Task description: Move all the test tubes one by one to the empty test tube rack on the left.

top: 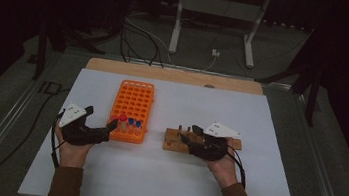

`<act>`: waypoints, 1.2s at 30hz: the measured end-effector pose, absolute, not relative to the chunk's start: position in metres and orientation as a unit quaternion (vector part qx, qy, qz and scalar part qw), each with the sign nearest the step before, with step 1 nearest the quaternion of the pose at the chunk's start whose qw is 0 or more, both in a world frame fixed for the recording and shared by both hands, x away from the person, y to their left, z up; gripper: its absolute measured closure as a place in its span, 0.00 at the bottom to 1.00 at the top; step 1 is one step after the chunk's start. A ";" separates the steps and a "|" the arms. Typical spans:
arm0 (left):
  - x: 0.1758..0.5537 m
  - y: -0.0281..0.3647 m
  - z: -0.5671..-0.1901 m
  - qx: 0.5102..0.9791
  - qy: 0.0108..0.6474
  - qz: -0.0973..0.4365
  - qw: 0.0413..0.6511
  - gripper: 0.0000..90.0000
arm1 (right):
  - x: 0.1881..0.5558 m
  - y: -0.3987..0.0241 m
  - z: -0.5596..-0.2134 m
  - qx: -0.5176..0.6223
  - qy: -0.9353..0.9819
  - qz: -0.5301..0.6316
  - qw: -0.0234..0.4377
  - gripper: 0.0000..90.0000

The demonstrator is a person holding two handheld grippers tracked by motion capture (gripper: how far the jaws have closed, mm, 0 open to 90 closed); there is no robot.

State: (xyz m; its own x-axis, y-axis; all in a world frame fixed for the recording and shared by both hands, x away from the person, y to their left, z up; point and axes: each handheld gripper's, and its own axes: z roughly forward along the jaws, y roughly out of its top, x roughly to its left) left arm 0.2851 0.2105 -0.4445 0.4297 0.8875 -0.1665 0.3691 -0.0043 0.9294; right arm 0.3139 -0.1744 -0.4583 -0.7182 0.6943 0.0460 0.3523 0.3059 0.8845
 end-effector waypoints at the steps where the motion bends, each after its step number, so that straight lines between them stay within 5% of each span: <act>1: 0.285 0.210 -0.444 0.665 0.472 0.248 0.523 0.01 | 0.315 -0.173 -0.459 0.333 0.789 0.485 0.177 0.54; 15: 0.282 0.206 -0.437 0.664 0.467 0.245 0.530 0.01 | 0.317 -0.150 -0.466 0.311 0.804 0.466 0.200 0.83; 36: 0.283 0.195 -0.436 0.678 0.451 0.239 0.529 0.01 | 0.313 -0.156 -0.448 0.314 0.786 0.495 0.198 0.84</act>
